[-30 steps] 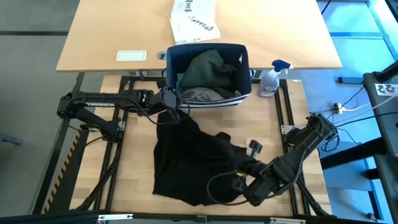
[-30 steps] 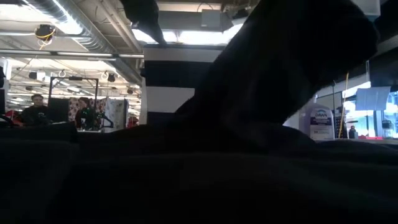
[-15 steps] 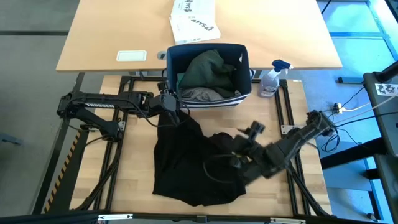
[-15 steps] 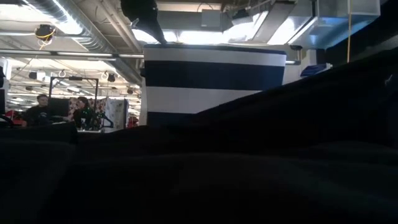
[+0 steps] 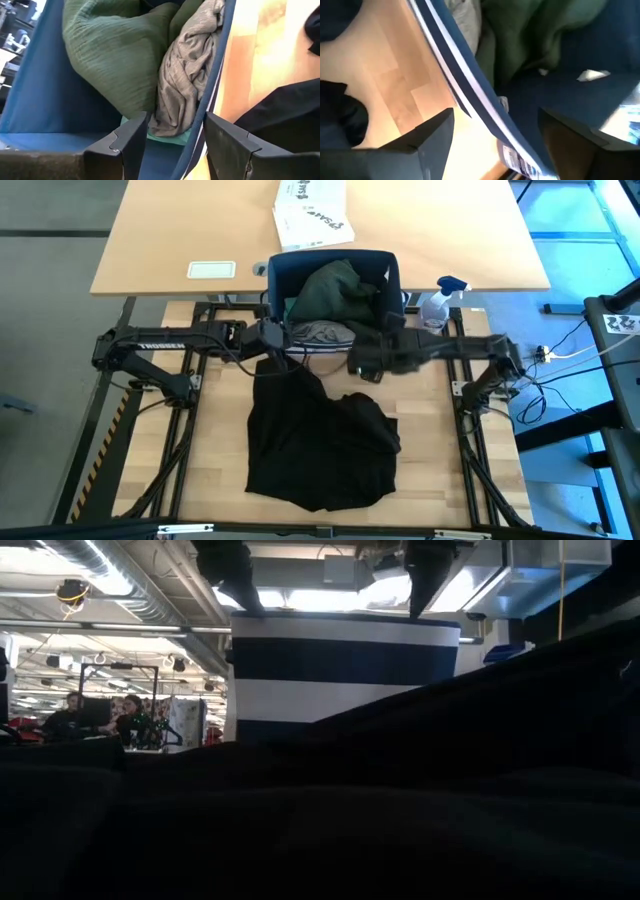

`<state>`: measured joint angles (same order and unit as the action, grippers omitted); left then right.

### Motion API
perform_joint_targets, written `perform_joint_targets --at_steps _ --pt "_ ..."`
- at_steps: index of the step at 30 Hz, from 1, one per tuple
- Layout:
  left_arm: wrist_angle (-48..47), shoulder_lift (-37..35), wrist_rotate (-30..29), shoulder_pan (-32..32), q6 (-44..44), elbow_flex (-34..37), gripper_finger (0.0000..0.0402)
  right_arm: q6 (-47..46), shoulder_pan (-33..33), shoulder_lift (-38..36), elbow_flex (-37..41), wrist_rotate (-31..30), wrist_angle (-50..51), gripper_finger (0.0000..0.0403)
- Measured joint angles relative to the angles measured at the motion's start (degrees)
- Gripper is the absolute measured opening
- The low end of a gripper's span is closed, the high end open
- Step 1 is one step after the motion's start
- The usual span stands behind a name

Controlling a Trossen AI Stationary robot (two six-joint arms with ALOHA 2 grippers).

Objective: Fold Laundry from Bin
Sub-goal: Adjust the blue bin

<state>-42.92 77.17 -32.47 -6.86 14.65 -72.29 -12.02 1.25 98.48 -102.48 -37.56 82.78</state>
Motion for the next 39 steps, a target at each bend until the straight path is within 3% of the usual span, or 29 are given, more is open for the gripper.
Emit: perform_joint_targets --at_steps 5,12,24,29,39 --pt "-0.8 0.0 3.6 -2.4 1.0 0.0 0.0189 7.4 -3.8 0.0 0.0 5.1 -3.7 0.0265" --pt "-6.2 0.0 6.1 -4.4 2.1 0.0 0.018 16.0 -8.4 0.0 0.0 19.9 -9.2 0.0222" --pt "-6.8 0.0 5.2 -7.9 4.5 0.0 0.0052 19.2 -15.5 0.0 0.0 25.5 -9.2 0.0016" --pt "-6.2 0.0 7.4 -9.4 5.0 0.0 0.0007 21.4 -17.8 0.0 0.0 25.7 -9.8 0.0023" --pt "-1.1 0.2 2.8 -12.8 11.9 -0.7 0.0005 28.7 -23.2 0.0 0.0 20.4 -15.2 0.0011"
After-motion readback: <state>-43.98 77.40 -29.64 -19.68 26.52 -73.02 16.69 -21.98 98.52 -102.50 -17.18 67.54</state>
